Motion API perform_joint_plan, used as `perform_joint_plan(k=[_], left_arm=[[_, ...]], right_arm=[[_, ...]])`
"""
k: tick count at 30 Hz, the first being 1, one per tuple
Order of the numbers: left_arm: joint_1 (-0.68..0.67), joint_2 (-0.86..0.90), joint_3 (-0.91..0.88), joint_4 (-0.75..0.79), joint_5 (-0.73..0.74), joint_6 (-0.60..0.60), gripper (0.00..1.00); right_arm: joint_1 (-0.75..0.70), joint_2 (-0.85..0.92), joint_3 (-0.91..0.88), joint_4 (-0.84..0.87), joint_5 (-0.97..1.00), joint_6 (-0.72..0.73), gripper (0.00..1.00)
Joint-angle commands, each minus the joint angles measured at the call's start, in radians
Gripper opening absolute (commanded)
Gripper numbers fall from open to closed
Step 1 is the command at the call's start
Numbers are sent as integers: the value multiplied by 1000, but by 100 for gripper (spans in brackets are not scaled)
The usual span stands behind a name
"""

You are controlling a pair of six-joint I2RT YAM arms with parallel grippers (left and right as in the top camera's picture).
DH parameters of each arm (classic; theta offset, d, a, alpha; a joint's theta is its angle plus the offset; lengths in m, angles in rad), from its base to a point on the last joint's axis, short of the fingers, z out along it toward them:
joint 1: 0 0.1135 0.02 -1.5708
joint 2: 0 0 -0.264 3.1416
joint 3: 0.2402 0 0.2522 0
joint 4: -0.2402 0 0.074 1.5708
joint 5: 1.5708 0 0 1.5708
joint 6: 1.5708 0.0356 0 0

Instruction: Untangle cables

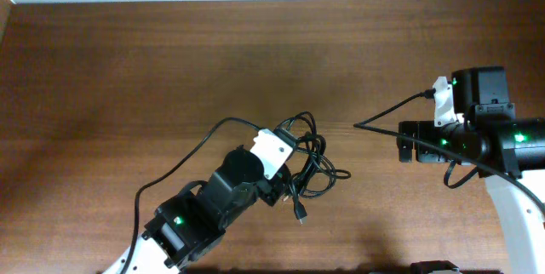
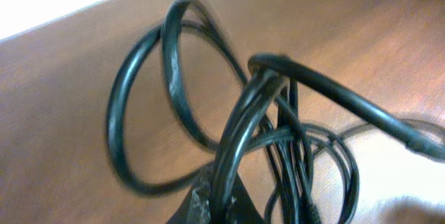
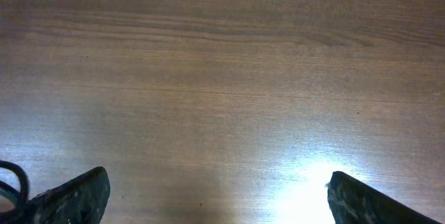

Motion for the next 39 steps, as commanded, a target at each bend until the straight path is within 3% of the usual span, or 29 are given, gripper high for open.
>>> perform_joint_plan(k=[1, 6, 9, 12, 18, 23, 27, 30, 32, 33, 35, 37, 38, 39], left_arm=[[-1, -12, 13, 89, 61, 8, 0], [-1, -11, 12, 189, 61, 13, 0], [-1, -11, 12, 269, 61, 147, 0], [-1, -11, 13, 372, 55, 167, 0], [18, -11, 13, 498, 42, 167, 0], [18, 23, 12, 591, 195, 193, 0], [18, 121, 13, 771, 251, 192, 0], [18, 123, 13, 953, 283, 97, 0], [16, 123, 13, 984, 309, 3, 0], [16, 123, 13, 982, 393, 3, 0], [17, 123, 13, 984, 406, 3, 0], [17, 123, 13, 998, 391, 3, 0], [17, 123, 13, 998, 356, 4, 0], [17, 123, 13, 999, 303, 3, 0]], right_arm=[[2, 4, 10, 1, 16, 4, 99], [3, 4, 10, 74, -49, 8, 99], [3, 3, 16, 117, -217, 8, 99], [3, 3, 64, 100, -218, 8, 99], [3, -5, 484, -155, -231, 4, 99], [4, -76, 528, -323, -603, -308, 99], [4, -127, 528, -350, -607, -312, 99], [4, -125, 528, -354, -674, -369, 99], [4, -125, 528, -363, -745, -470, 99], [4, -123, 527, -365, -746, -487, 99], [4, -122, 527, -374, -779, -486, 98], [4, -122, 527, -374, -808, -487, 87], [4, -123, 527, -374, -838, -487, 74], [4, -123, 527, -375, -858, -484, 23]])
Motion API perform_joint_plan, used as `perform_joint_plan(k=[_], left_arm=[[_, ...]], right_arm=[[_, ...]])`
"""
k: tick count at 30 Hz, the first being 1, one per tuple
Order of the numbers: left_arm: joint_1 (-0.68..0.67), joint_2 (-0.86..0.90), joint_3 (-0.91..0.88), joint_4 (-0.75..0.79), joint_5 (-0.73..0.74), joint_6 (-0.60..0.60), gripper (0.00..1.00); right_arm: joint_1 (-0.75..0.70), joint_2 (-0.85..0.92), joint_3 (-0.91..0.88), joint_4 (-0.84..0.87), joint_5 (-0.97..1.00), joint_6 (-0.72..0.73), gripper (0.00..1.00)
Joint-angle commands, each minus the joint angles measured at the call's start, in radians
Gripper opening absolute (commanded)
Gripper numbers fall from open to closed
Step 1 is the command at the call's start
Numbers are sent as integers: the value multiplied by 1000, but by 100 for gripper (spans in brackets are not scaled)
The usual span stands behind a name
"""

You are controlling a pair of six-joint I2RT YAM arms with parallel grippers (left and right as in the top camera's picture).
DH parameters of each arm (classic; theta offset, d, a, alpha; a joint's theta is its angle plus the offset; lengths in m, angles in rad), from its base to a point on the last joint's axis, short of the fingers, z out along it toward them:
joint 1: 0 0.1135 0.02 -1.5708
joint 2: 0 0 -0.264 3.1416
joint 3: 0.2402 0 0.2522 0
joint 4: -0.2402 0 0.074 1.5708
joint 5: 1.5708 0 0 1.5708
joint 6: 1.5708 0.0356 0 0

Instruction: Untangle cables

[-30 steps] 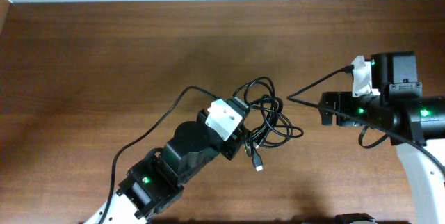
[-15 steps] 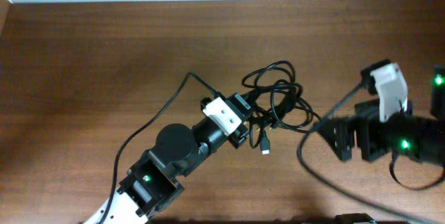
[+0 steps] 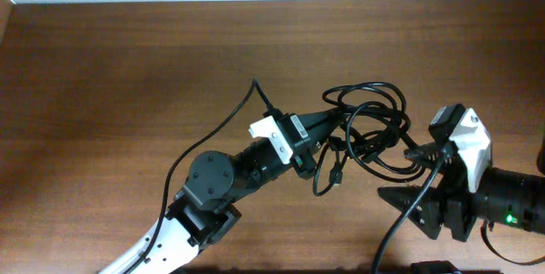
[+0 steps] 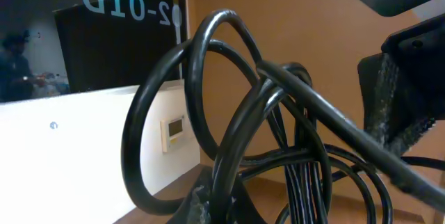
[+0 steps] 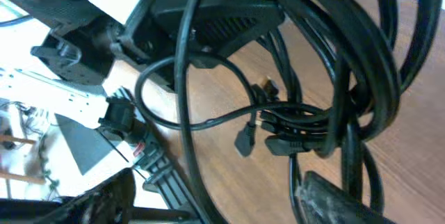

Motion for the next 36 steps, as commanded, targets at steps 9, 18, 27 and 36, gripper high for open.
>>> perform_joint_plan(k=[9, 18, 27, 36], left_arm=[[-1, -13, 19, 8, -277, -112, 0], [-1, -14, 19, -75, -166, -471, 0], [-1, -14, 19, -72, -10, -471, 0], [-1, -14, 19, -245, -14, -470, 0]], right_arm=[[4, -2, 12, 138, 669, 430, 52], [4, -2, 12, 218, 283, -92, 67], [3, 73, 12, 338, 277, -84, 4], [3, -40, 12, 583, 794, 188, 4]])
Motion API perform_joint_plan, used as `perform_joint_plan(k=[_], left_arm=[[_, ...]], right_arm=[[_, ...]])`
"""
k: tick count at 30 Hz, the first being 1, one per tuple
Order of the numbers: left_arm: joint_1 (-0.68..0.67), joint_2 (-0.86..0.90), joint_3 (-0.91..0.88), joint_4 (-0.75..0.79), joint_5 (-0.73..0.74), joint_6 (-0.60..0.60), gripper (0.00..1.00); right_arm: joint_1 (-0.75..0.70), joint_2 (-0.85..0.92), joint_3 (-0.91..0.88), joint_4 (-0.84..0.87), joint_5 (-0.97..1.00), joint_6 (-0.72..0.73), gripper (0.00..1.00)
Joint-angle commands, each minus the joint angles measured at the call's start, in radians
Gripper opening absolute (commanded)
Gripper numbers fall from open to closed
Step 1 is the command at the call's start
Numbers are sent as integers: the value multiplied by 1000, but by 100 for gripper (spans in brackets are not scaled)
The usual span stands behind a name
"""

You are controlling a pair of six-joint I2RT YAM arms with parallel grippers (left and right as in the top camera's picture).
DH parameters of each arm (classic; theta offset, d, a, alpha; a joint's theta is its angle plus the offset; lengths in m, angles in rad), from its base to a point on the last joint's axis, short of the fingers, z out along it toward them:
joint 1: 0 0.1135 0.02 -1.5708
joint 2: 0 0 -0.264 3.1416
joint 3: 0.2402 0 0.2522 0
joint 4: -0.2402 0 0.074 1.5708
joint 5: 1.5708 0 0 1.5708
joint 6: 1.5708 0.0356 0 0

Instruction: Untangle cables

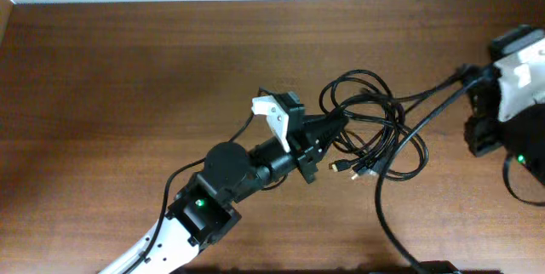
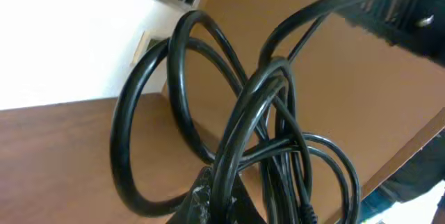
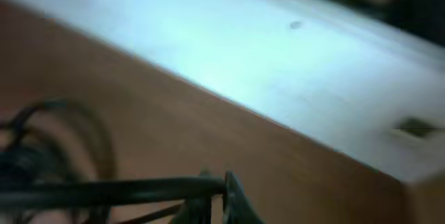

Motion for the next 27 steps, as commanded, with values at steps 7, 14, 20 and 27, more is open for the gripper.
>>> perform_joint_plan(k=[7, 14, 20, 27], left_arm=[[0, -14, 16, -257, -20, 127, 0], [0, -14, 16, -479, -15, 398, 0], [0, -14, 16, -535, -4, 526, 0], [0, -14, 16, -252, 100, 446, 0]], right_arm=[[2, -153, 12, 303, 687, 137, 4], [2, -153, 11, 416, 689, -137, 4], [2, -151, 11, 508, 639, -171, 4], [2, -135, 11, 139, 576, 66, 21]])
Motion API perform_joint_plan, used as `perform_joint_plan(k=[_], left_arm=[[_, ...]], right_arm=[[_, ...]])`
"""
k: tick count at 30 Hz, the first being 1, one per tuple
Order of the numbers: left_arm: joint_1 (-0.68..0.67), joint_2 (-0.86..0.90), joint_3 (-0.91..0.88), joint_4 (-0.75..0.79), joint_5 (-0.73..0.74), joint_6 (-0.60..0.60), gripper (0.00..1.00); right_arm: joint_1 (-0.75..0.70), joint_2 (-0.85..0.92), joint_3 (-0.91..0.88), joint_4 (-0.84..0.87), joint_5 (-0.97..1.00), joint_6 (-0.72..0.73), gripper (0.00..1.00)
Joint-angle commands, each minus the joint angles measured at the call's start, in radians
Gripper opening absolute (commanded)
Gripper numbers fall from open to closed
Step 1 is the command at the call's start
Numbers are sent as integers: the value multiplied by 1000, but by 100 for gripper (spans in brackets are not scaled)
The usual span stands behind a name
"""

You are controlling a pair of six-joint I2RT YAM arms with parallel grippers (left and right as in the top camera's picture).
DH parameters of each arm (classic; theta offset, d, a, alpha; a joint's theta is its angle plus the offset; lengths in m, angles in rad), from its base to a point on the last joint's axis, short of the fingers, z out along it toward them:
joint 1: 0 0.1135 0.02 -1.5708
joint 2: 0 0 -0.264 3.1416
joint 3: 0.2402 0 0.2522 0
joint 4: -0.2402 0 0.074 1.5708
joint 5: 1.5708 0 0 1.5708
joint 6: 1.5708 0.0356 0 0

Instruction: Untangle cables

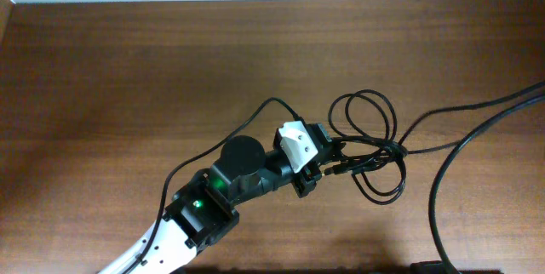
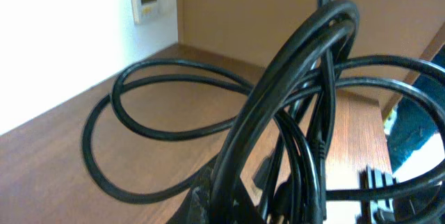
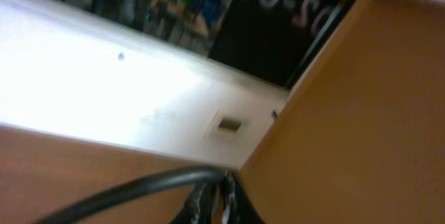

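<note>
A knot of black cables [image 1: 368,151] lies right of the table's middle, with one loop [image 1: 364,111] above it and another below. My left gripper [image 1: 322,162] is shut on the bundle at its left side. In the left wrist view the strands [image 2: 299,78] rise straight out of the left gripper [image 2: 224,202]. Two strands leave the knot and run off the right edge; the thicker one [image 1: 436,193] curves down to the front edge. My right gripper [image 3: 221,195] is outside the overhead view. It is shut on the end of a black cable [image 3: 132,189].
The brown wooden table [image 1: 128,61] stretches bare to the left and the back. My left arm [image 1: 204,206] and its own thin lead [image 1: 247,125] cross the lower middle. A white wall strip runs along the table's far edge.
My right arm has left the overhead view to the right, still shut on its cable. The strands now stretch to the right edge. The knot is tighter and lower, and my left gripper has moved slightly nearer.
First my left gripper was shut on the tangle near the table's middle while the right gripper stood open at the right. Then the tangle was lifted rightward beside the open right gripper. Later the right gripper was shut on a strand at the far right, and now strands are drawn out.
</note>
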Motion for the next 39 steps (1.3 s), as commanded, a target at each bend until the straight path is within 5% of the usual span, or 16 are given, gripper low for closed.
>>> perform_joint_plan(k=[1, 2, 5, 11, 19, 24, 29, 32, 34, 39], left_arm=[[6, -3, -5, 127, 22, -79, 0], [6, -3, -5, 168, 22, -93, 0], [6, -3, -5, 243, 6, -123, 0], [6, -3, -5, 421, -113, -438, 0], [6, -3, -5, 535, 48, -446, 0], [31, -5, -5, 601, 68, -445, 0], [118, -5, -5, 599, 237, -444, 0], [172, -5, -5, 599, 299, -545, 0], [269, -5, -5, 598, 339, -729, 0], [470, -5, -5, 602, 537, -1072, 0]], right_arm=[[-4, 0, 11, -116, 13, 183, 40], [-4, 4, 11, -207, 13, 234, 47], [-4, 9, 11, -407, 13, 507, 99], [-4, 10, 2, -537, -180, 848, 99], [-4, 156, -4, -421, -625, 894, 99], [-5, 180, -4, -429, -647, 904, 98], [-5, 182, -4, -429, -694, 923, 99], [-5, 192, -4, -417, -650, 708, 99], [-5, 209, -4, -419, -496, 436, 99], [-4, 225, -8, -494, -904, -379, 99]])
